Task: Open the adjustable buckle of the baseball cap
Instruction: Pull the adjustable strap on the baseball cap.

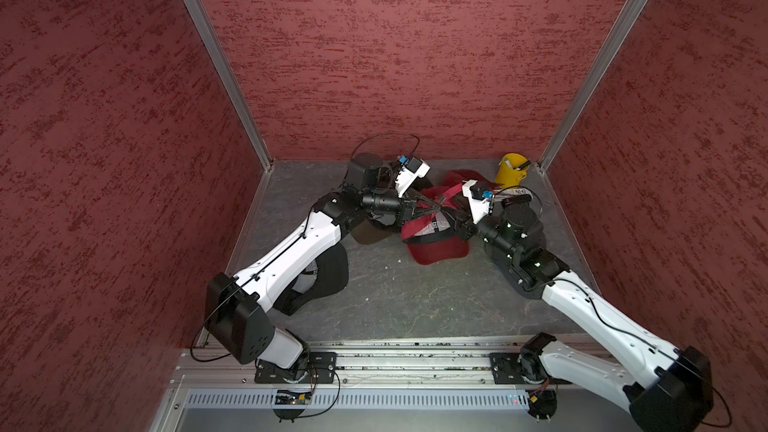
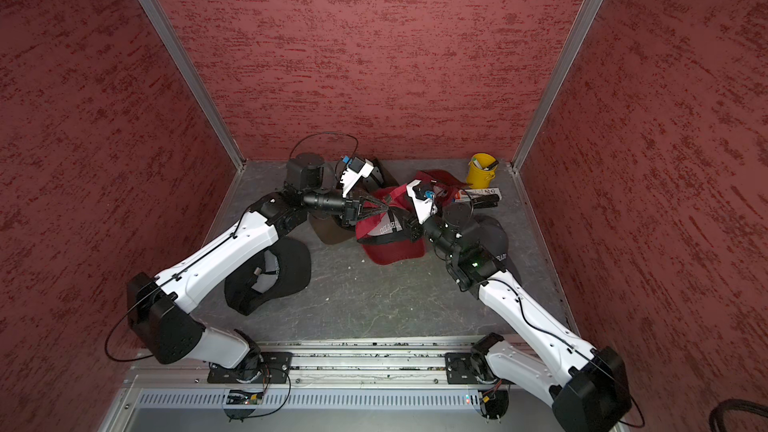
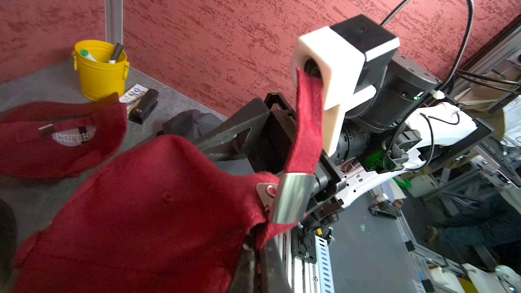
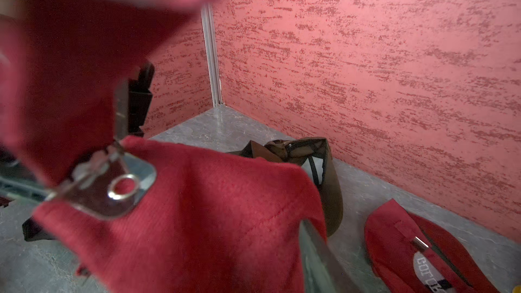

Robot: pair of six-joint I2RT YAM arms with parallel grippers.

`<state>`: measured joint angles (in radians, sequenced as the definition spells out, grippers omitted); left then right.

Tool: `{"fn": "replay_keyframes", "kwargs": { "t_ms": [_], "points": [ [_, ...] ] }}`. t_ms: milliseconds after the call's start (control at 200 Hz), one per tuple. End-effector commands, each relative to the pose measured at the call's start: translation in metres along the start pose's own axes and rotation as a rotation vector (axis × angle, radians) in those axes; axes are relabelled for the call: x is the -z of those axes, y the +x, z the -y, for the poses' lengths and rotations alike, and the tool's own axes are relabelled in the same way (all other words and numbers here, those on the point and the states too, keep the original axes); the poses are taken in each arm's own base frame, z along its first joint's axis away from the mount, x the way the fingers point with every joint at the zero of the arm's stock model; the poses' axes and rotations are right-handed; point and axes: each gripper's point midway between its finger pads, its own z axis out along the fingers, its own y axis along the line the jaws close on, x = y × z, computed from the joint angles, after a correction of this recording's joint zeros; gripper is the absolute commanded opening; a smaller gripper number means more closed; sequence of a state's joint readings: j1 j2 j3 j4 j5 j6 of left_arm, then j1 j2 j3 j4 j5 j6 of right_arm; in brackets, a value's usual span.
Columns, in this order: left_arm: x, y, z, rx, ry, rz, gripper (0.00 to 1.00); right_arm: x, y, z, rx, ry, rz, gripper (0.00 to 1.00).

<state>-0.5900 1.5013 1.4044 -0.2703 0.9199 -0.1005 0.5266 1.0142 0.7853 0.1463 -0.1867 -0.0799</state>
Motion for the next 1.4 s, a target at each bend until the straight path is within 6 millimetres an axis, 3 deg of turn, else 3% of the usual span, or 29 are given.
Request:
{"fn": "replay_keyframes", "kwargs": {
  "t_ms": [0, 260, 561, 807, 1002, 1212, 1398],
  "points": [
    [0.000, 0.003, 0.008, 0.047, 0.064, -0.033, 0.00, 0.011, -0.022, 0.005, 0.069, 0.040, 0.089, 0.50],
    [-0.003, 0.003, -0.012, 0.069, -0.027, -0.051, 0.00, 0.023, -0.038, 0.008, 0.130, 0.092, 0.127, 0.52],
    [-0.016, 0.006, -0.012, 0.102, -0.011, -0.087, 0.00, 0.009, -0.032, -0.001, 0.190, 0.089, 0.099, 0.51],
    [-0.019, 0.012, -0.018, 0.125, -0.052, -0.110, 0.00, 0.018, -0.046, -0.002, 0.251, 0.172, 0.188, 0.39],
    [-0.020, 0.018, -0.022, 0.141, -0.085, -0.131, 0.00, 0.007, -0.037, -0.014, 0.262, 0.140, 0.162, 0.32],
    [-0.022, 0.022, -0.028, 0.158, -0.121, -0.153, 0.00, 0.004, -0.038, -0.024, 0.247, 0.126, 0.189, 0.16],
    [-0.021, 0.023, -0.029, 0.162, -0.136, -0.149, 0.00, 0.005, -0.039, -0.015, 0.141, 0.179, 0.232, 0.00]
  ]
}}
